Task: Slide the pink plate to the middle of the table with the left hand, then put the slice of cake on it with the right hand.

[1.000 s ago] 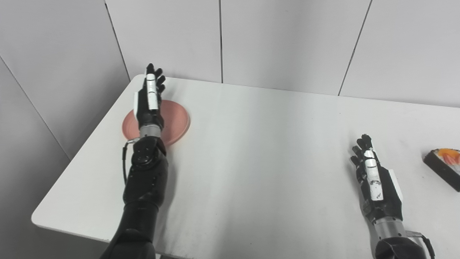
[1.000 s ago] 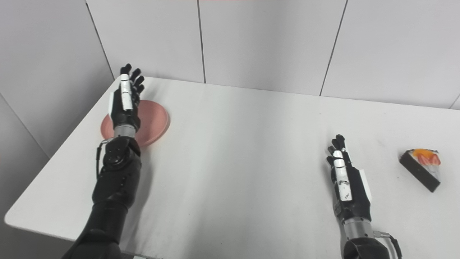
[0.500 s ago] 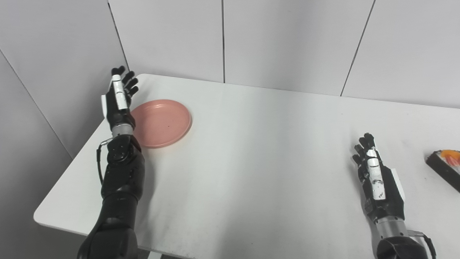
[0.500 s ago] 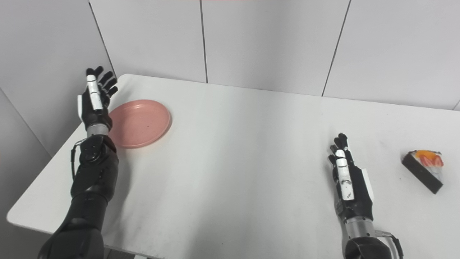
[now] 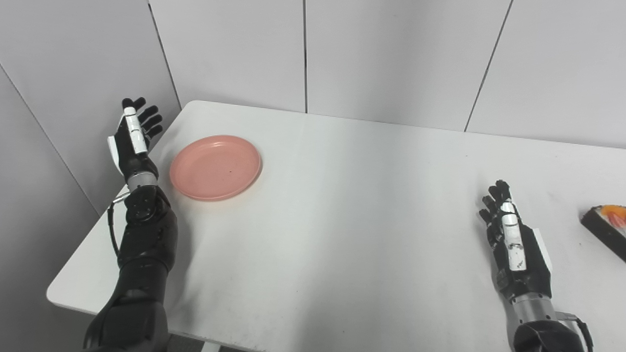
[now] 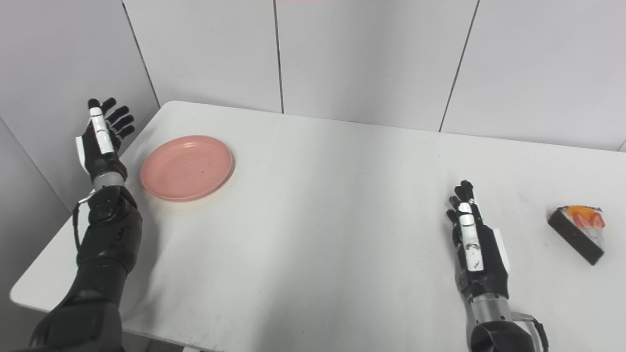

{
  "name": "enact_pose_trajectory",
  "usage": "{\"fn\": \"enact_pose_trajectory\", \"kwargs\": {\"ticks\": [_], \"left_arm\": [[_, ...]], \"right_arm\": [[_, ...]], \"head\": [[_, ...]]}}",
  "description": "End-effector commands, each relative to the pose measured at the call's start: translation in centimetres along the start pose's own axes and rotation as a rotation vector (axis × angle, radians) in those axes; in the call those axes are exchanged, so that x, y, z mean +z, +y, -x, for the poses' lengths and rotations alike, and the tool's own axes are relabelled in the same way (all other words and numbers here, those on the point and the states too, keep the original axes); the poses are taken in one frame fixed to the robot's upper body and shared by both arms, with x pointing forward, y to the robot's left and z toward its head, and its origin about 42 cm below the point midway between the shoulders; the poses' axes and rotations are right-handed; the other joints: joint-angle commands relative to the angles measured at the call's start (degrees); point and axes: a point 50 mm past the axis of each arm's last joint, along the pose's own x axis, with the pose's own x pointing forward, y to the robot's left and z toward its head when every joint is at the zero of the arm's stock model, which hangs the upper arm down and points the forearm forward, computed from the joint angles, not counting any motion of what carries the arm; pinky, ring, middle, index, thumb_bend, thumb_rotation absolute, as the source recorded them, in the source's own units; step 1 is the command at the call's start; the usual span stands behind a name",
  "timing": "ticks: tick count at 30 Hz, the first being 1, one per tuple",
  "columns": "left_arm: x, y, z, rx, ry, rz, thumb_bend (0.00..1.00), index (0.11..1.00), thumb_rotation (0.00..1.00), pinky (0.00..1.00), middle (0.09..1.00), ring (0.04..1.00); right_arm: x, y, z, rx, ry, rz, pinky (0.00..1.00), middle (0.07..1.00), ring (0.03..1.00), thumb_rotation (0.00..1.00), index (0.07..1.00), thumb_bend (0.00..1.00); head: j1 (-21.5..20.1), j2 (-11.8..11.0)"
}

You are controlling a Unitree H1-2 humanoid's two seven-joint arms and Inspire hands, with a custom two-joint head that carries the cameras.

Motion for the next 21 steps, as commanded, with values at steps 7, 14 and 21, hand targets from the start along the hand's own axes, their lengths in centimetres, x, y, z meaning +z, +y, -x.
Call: {"fn": "enact_pose_trajectory", "kwargs": {"ticks": [7,14,21], "left_arm": [[2.2,0.4,-2.0,0.009,-0.084,-0.019,0.7,0.689,1.0,0.69,0.682,0.678],[0.7,0.0,-1.5,-0.028,-0.012,-0.037,0.67,0.702,1.0,0.68,0.689,0.686],[-0.4,-0.9,-1.0,-0.123,0.061,-0.038,0.68,0.732,1.0,0.71,0.716,0.714]], "right_arm": [[0.5,-0.1,-0.2,0.012,-0.054,-0.005,1.0,1.0,1.0,0.93,1.0,0.61],[0.5,0.0,-0.2,0.012,-0.053,-0.005,1.0,1.0,1.0,0.92,1.0,0.62],[0.6,0.1,-0.2,0.01,-0.053,-0.009,1.0,1.0,1.0,0.91,1.0,0.63]], "head": [[0.1,0.1],[0.1,0.3],[0.1,0.5]]}}
